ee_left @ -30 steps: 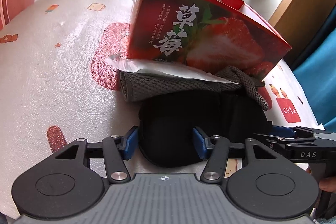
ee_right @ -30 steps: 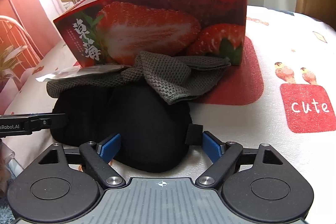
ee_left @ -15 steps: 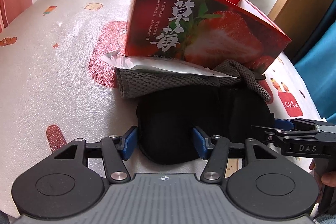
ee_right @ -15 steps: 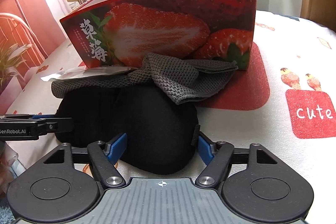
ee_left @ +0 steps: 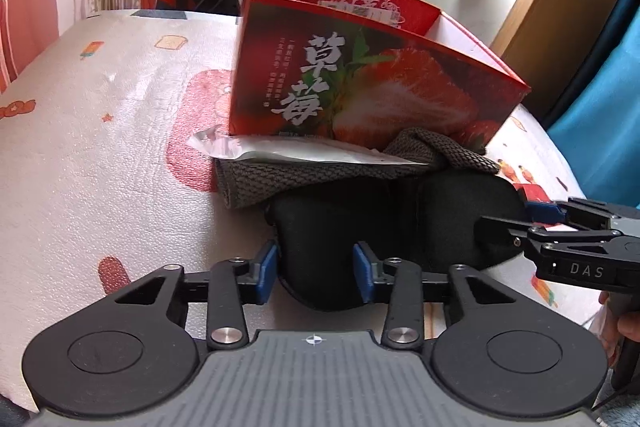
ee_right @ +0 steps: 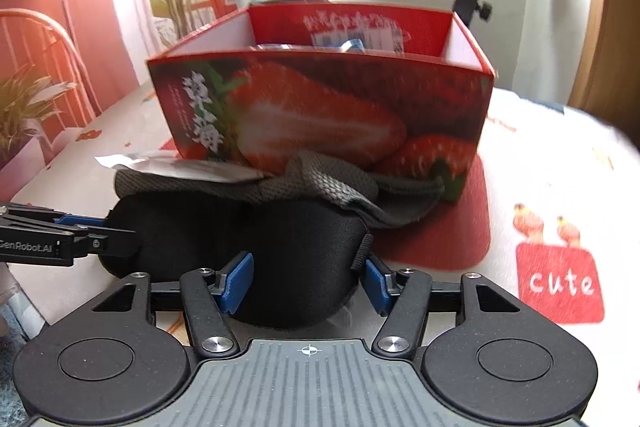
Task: Organize soft objects
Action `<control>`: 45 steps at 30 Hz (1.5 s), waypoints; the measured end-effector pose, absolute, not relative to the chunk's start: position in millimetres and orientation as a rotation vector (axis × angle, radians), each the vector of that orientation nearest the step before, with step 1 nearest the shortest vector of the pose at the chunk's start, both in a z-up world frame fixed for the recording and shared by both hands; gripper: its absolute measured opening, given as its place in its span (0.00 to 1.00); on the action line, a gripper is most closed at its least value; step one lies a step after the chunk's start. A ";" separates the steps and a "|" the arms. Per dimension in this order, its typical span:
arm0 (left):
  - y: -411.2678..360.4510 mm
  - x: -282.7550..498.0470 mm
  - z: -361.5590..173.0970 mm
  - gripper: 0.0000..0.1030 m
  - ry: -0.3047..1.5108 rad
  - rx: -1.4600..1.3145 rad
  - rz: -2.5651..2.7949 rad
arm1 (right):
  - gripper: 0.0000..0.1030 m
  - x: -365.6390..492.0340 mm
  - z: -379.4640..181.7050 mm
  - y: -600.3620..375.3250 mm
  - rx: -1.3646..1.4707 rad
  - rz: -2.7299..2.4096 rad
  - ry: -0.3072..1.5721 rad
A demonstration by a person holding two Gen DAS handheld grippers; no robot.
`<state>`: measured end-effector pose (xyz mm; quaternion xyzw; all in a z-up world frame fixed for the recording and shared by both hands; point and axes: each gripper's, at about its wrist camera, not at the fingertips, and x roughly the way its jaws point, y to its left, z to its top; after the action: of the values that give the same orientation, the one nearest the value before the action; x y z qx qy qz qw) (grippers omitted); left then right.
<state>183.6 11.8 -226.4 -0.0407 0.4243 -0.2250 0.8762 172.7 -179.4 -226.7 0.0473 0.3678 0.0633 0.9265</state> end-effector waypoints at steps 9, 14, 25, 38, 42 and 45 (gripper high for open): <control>9.0 178.0 -227.2 0.31 0.902 -0.093 -0.522 | 0.36 170.7 -220.8 -176.0 0.110 0.158 0.740; 15.7 179.4 -231.8 0.31 0.921 -0.133 -0.506 | 0.41 167.9 -219.8 -193.7 0.210 0.132 0.711; 13.5 182.7 -236.3 0.32 0.944 -0.142 -0.508 | 0.13 168.2 -233.2 -203.7 0.222 0.131 0.731; 18.5 177.1 -221.4 0.13 0.875 -0.133 -0.481 | 0.08 159.3 -219.0 -190.9 0.202 0.212 0.684; 23.7 170.0 -190.8 0.12 0.783 -0.149 -0.509 | 0.08 156.1 -194.6 -190.0 0.183 0.240 0.604; 27.1 168.5 -170.2 0.12 0.726 -0.172 -0.536 | 0.08 156.2 -175.4 -190.0 0.166 0.250 0.545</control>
<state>168.5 27.1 -170.2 -0.0832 0.3504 -0.2587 0.8963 156.2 -190.0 -175.4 0.0817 0.2683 0.1231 0.9519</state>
